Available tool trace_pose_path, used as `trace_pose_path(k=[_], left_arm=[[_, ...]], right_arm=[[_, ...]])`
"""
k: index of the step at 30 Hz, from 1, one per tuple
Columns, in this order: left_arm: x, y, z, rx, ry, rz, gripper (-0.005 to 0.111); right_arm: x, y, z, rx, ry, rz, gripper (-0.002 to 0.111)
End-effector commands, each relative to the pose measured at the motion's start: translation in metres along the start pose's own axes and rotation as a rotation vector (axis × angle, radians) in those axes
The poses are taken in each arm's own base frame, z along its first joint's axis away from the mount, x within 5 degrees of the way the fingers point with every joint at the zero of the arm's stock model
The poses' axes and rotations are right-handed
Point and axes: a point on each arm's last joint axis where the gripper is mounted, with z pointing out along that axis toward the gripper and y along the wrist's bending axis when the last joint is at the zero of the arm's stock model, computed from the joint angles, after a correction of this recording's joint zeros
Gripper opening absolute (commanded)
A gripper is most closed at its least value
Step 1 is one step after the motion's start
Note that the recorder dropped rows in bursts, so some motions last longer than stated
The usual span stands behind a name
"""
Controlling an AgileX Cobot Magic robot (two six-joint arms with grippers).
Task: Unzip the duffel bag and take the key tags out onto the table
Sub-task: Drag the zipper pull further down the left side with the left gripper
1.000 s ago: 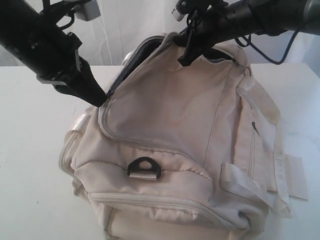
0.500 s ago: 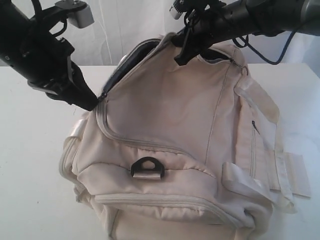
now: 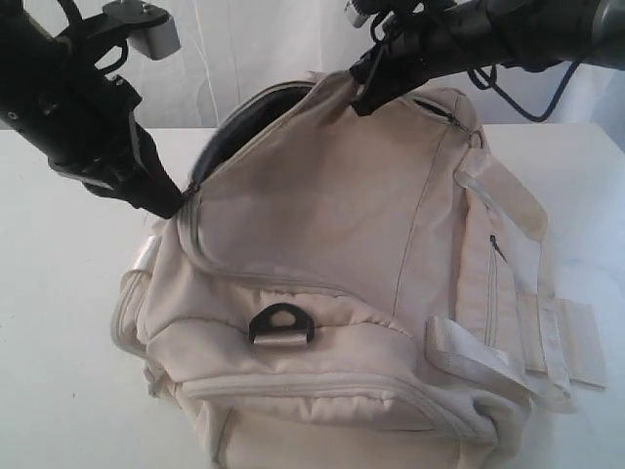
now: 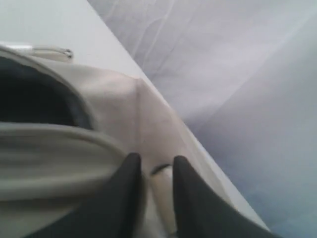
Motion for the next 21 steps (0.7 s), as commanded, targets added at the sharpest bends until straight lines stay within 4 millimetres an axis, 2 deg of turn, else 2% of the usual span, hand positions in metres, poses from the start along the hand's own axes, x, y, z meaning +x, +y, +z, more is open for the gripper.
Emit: trace_pose_path(k=[1,2,3,5,7,9,10,14,18,21], left_arm=[[0.007,-0.014,-0.006,0.110,0.043,-0.023,0.000],[0.007,-0.014,-0.006,0.110,0.043,-0.023,0.000],[0.007,-0.014,-0.006,0.110,0.043,-0.023,0.000],[0.007,-0.015,-0.006,0.127,0.040,-0.028,0.012],[0.006,-0.021,-0.007,0.190,0.032,-0.048,0.038],[0.005,-0.026,-0.008,0.247,0.021,-0.065,0.067],[0.005,-0.027,-0.009,0.253,0.026,-0.065,0.072],[0.005,-0.027,-0.019,0.224,0.054,-0.039,0.072],[0.006,-0.029,-0.050,0.094,0.075,-0.084,0.072],[0.015,-0.029,-0.049,0.058,0.109,-0.168,0.072]], right_arm=[[0.008,-0.018,-0.003,0.091,0.008,0.047,0.060],[0.006,-0.017,-0.005,0.086,0.002,0.076,0.073],[0.004,-0.017,-0.007,0.083,-0.002,0.098,0.075],[-0.007,-0.018,-0.019,0.081,-0.028,0.115,0.075],[-0.019,-0.018,-0.035,0.079,-0.039,0.066,0.075],[-0.026,-0.017,-0.051,0.062,-0.008,0.095,0.075],[-0.027,-0.017,-0.056,0.061,0.013,0.119,0.075],[-0.032,-0.013,-0.073,0.032,0.074,0.178,0.075],[-0.037,-0.006,-0.091,-0.028,0.124,0.237,0.070],[-0.038,-0.003,-0.096,-0.055,0.139,0.235,0.067]])
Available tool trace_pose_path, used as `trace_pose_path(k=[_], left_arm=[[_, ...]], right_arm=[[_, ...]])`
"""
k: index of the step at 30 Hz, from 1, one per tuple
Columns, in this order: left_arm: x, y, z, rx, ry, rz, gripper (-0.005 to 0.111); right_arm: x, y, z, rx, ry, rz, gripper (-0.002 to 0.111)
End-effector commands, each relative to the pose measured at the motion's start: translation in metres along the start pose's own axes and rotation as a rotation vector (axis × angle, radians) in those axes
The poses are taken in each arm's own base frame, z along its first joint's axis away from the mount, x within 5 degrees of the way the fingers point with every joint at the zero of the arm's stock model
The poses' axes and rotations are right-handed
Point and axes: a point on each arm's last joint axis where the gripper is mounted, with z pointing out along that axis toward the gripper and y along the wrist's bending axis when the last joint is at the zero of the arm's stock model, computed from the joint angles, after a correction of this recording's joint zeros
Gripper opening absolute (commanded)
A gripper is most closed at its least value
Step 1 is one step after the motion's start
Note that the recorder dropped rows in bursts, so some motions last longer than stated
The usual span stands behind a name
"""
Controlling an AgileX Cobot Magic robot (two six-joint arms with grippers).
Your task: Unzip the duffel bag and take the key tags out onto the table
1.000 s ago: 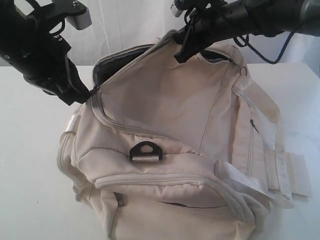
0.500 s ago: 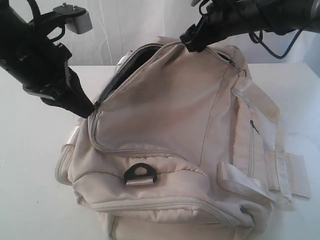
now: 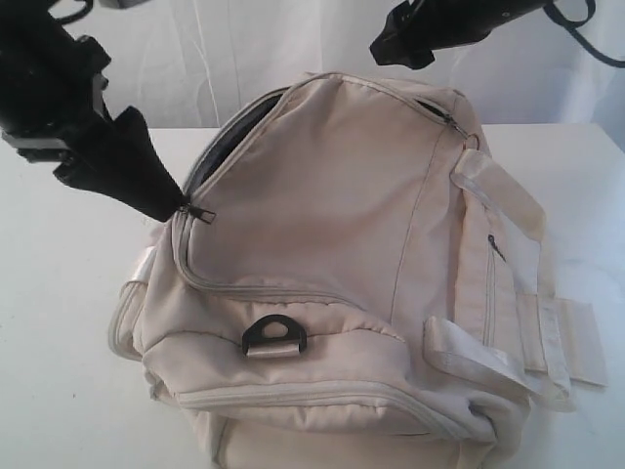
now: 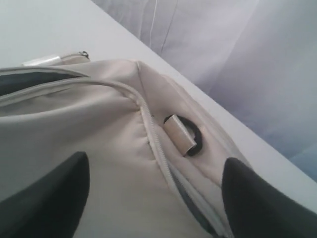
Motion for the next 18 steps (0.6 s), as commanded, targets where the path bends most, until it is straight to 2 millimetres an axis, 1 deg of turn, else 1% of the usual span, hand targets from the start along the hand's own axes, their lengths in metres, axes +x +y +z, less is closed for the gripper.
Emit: trace_pose_path(k=[1,4,5,9,11,14,15,16,18], left_arm=[[0.021,-0.005,-0.002,-0.009,0.113,-0.115,0.072],[0.039,-0.003,0.016,0.014,0.194,-0.175,0.072],[0.044,-0.001,0.026,0.018,0.197,-0.202,0.072],[0.054,0.002,0.058,0.071,0.118,-0.263,0.072],[0.058,0.003,0.070,0.082,0.073,-0.276,0.072],[0.062,0.007,0.082,0.066,0.015,-0.310,0.071],[0.064,0.008,0.085,0.058,0.007,-0.318,0.068],[0.065,0.010,0.088,0.043,-0.005,-0.324,0.062],[0.067,0.012,0.092,0.021,-0.023,-0.332,0.044]], right_arm=[[0.000,0.003,-0.012,-0.030,0.030,0.019,0.066],[0.003,0.007,-0.014,-0.070,0.069,0.056,0.066],[0.004,0.008,-0.014,-0.086,0.085,0.057,0.066],[0.009,0.013,-0.015,-0.139,0.138,0.057,0.066],[0.010,0.014,-0.016,-0.153,0.152,0.057,0.066],[0.011,0.015,-0.016,-0.162,0.164,0.056,0.066],[0.011,0.015,-0.016,-0.164,0.166,0.054,0.066],[0.011,0.015,-0.016,-0.164,0.166,0.054,0.066],[0.011,0.015,-0.016,-0.164,0.166,0.054,0.066]])
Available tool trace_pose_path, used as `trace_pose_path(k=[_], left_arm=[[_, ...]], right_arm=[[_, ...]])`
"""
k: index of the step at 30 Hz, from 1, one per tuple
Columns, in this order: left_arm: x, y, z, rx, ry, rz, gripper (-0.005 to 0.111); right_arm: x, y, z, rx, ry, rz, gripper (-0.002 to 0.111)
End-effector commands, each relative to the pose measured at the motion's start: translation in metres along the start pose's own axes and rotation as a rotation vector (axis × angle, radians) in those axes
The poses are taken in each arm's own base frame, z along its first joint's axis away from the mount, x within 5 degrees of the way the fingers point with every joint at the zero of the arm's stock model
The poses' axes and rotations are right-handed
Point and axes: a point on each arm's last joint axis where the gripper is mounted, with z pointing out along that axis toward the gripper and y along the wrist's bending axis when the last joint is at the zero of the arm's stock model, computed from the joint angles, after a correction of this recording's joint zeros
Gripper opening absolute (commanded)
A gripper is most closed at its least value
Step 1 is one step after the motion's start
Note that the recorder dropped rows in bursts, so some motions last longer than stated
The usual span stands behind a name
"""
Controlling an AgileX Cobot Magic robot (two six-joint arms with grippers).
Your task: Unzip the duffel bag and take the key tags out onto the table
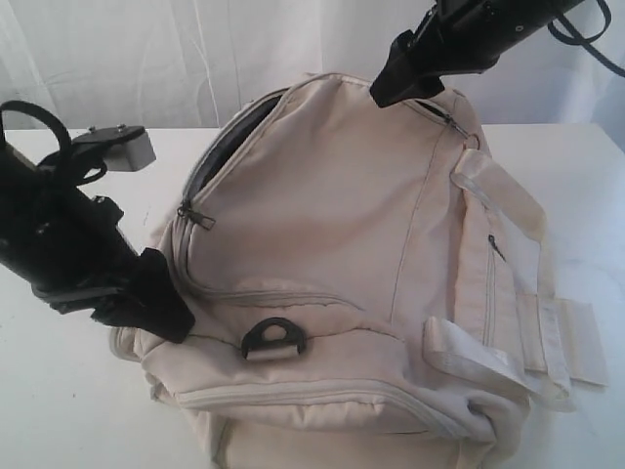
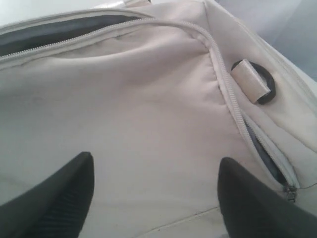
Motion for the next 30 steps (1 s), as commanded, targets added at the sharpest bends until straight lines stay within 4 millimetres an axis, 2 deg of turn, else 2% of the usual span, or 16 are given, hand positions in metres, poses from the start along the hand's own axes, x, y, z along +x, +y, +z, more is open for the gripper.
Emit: trace_pose_path(k=[1,3,4,7,10,13,15,17,20,22,24,25,27,29,30], left_arm=[[0.002,0.006,0.008,-0.030,-0.068,-0.019,0.031],[0.002,0.011,0.008,-0.082,-0.066,0.017,0.004],[0.003,0.014,0.007,-0.123,-0.062,0.039,0.001],[0.004,0.027,0.002,-0.281,-0.021,0.077,0.000],[-0.002,0.041,-0.012,-0.474,-0.019,0.103,0.000],[-0.015,0.051,-0.033,-0.674,-0.050,0.172,0.000],[-0.030,0.056,-0.053,-0.838,-0.087,0.303,0.000],[-0.044,0.059,-0.062,-0.946,-0.137,0.428,0.000],[-0.063,0.065,-0.054,-1.016,-0.178,0.609,0.000],[-0.078,0.076,-0.034,-1.079,-0.124,0.815,0.000],[-0.079,0.085,-0.025,-1.095,-0.046,0.814,0.000],[-0.077,0.087,-0.026,-1.105,-0.026,0.777,0.000],[-0.076,0.086,-0.035,-1.124,-0.030,0.674,0.011],[-0.076,0.079,-0.047,-1.104,-0.090,0.619,0.031],[-0.076,0.074,-0.054,-1.088,-0.126,0.587,0.047]], right_arm=[[0.000,-0.001,-0.005,0.006,-0.002,0.006,0.066],[0.000,-0.001,-0.005,0.006,-0.002,0.006,0.066],[0.000,-0.001,-0.005,0.006,-0.002,0.006,0.066],[0.000,-0.001,-0.005,0.007,-0.004,0.006,0.066],[-0.001,-0.002,-0.005,0.012,-0.009,0.006,0.066],[-0.002,-0.003,-0.005,0.022,-0.020,0.006,0.066],[-0.002,-0.003,-0.005,0.029,-0.027,0.006,0.066],[-0.003,-0.004,-0.005,0.032,-0.030,0.006,0.066],[-0.003,-0.004,-0.005,0.033,-0.031,0.006,0.066],[-0.003,-0.004,-0.005,0.033,-0.031,0.006,0.066],[-0.003,-0.004,-0.005,0.034,-0.032,0.006,0.066],[-0.003,-0.004,-0.005,0.036,-0.037,0.005,0.066],[-0.006,-0.005,-0.005,0.057,-0.067,0.008,0.066],[-0.008,-0.005,-0.005,0.070,-0.087,0.007,0.066],[-0.009,-0.006,-0.005,0.075,-0.092,0.007,0.066]])
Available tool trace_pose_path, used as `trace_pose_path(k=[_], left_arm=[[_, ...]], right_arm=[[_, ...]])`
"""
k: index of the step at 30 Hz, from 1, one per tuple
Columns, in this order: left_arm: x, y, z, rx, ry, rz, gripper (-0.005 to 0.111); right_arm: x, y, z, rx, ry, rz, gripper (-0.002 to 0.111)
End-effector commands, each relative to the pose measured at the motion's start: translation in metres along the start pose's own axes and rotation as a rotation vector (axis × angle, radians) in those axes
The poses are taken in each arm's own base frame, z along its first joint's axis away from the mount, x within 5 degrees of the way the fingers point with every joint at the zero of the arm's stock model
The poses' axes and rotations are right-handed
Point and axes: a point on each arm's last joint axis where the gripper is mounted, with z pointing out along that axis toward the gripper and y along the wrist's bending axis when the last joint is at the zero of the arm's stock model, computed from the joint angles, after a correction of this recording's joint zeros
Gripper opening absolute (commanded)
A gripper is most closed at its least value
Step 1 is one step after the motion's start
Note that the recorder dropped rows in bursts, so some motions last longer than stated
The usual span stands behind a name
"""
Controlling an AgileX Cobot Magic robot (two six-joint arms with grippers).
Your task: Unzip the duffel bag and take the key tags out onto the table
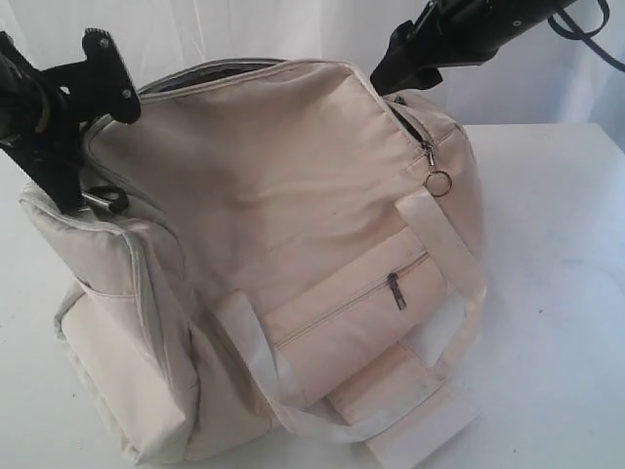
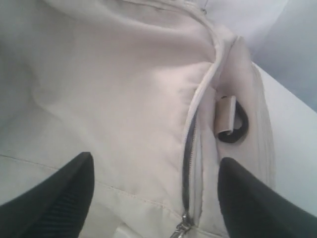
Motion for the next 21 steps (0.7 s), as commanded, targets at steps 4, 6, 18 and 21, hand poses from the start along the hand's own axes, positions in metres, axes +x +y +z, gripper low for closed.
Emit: trace_pose_path(k=[4,6,18,21], left_arm=[[0.001,0.028,-0.037,-0.038,-0.073,-0.170,0.066],[0.003,0.030,-0.044,-0.031,-0.088,-0.202,0.067],[-0.005,0.025,-0.064,0.138,-0.239,-0.527,0.067],[-0.007,0.024,-0.065,0.164,-0.248,-0.560,0.067]], right_arm=[[-0.004,0.000,-0.004,0.018,-0.033,0.005,0.066],[-0.003,0.000,-0.004,0.011,-0.026,0.005,0.066],[-0.002,0.002,-0.004,-0.006,-0.011,0.055,0.066],[-0.002,0.002,-0.004,-0.009,-0.007,0.082,0.066]])
